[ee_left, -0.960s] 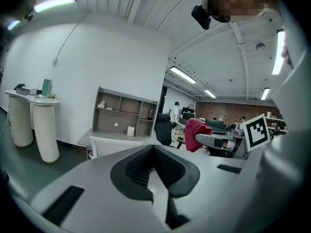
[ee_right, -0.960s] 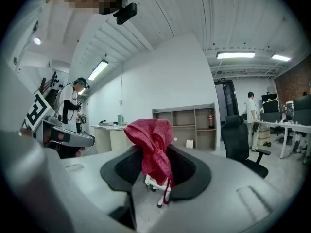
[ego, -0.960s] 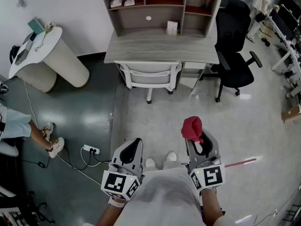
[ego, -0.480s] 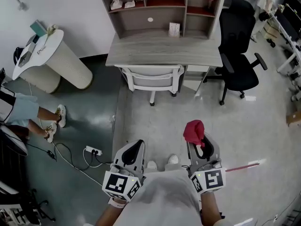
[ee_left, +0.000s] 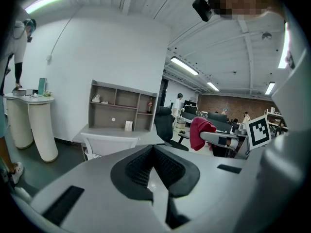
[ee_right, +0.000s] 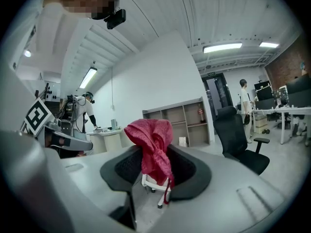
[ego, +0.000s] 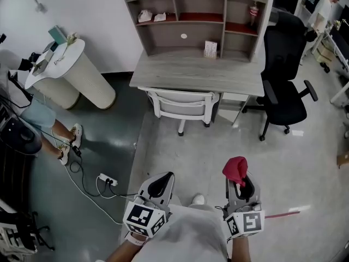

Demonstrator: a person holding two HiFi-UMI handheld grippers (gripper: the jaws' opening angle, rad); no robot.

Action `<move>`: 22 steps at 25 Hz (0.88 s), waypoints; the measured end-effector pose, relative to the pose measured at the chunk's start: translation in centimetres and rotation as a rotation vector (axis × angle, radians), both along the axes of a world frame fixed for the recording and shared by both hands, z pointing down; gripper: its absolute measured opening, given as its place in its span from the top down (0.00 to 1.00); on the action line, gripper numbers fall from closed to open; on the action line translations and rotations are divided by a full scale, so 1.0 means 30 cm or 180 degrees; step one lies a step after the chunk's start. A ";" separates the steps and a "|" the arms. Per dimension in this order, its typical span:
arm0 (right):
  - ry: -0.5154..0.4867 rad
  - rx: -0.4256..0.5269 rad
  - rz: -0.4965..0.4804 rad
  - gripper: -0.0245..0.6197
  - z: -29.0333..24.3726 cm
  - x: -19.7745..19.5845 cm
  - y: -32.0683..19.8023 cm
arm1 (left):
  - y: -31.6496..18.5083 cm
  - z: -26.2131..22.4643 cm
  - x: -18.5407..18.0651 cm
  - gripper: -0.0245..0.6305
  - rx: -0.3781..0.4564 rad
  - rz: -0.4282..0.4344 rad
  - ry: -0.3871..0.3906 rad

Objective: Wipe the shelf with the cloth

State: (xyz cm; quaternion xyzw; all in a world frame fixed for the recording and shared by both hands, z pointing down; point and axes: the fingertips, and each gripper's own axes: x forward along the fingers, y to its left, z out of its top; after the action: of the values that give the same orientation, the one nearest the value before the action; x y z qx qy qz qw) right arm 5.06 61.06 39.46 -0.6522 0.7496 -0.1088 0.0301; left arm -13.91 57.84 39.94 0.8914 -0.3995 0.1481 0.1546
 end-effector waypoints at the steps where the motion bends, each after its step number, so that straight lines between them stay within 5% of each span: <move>1: 0.0016 -0.0021 -0.0008 0.72 0.010 0.015 -0.003 | -0.003 0.000 0.017 0.95 -0.0006 0.0001 -0.0014; 12: 0.0090 -0.0061 -0.0034 0.72 0.032 0.064 -0.094 | -0.131 0.016 0.076 0.95 -0.0032 -0.0039 0.0015; 22: 0.0109 -0.0134 -0.0077 0.72 0.014 -0.021 -0.481 | -0.543 -0.004 0.058 0.95 -0.0033 0.0024 0.0188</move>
State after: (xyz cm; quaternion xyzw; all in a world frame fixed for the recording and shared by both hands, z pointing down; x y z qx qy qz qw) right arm 4.42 46.62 39.88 -0.6454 0.7554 -0.1138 0.0023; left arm -12.16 41.55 39.81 0.8960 -0.3906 0.1244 0.1704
